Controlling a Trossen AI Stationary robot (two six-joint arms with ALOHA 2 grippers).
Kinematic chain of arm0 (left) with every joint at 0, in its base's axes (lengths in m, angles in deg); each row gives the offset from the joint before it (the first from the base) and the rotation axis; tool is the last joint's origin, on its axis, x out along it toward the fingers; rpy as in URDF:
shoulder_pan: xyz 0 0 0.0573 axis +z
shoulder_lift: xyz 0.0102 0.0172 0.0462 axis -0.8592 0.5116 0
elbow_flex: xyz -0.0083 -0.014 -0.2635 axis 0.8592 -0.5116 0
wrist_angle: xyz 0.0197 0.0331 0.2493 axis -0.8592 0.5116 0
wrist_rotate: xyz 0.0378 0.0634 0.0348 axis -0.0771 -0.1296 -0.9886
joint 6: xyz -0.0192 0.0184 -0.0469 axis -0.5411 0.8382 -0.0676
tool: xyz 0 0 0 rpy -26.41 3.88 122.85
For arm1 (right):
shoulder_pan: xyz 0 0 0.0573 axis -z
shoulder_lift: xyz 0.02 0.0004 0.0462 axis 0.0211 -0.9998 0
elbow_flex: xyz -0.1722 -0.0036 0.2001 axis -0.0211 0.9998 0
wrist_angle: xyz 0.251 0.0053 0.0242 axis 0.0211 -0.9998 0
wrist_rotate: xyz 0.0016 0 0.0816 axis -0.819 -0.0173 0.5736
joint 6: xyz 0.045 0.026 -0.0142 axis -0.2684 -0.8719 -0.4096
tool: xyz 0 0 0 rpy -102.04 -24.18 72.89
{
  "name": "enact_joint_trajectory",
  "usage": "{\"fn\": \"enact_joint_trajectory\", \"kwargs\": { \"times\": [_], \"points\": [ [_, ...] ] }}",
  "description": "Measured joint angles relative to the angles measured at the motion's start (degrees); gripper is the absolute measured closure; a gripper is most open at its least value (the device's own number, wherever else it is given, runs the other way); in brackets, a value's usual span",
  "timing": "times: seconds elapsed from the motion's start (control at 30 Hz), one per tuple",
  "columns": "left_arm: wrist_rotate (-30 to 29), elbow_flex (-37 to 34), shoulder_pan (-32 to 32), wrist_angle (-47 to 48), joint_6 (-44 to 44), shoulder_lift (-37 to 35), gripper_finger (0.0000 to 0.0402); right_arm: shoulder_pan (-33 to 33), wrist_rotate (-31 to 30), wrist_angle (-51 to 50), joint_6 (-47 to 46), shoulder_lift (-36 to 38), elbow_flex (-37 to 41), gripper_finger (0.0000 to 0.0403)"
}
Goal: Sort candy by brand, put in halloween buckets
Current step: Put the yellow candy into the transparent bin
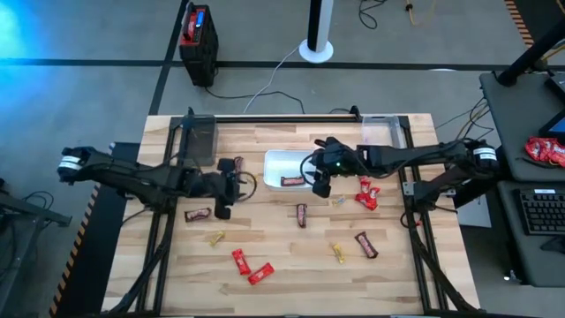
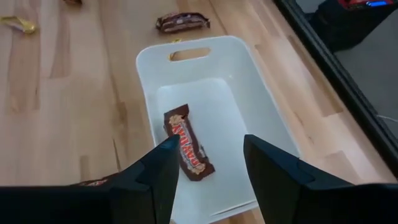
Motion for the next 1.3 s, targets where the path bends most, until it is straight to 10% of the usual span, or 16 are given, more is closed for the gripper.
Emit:
{"fn": "enact_joint_trajectory", "kwargs": {
  "times": [0.5, 1.3],
  "points": [
    [12.49, -5.89, 19.72, -9.76, 7.37, 5.31, 0.0255, -0.59, 0.02, 0.1, -0.86, -1.48, 0.07, 0.0229],
    [19.33, -5.78, 26.05, -20.83, 12.15, 25.88, 0.0259, -0.59, 0.02, -0.33, -1.07, -1.48, 0.07, 0.0229]
  ]
}}
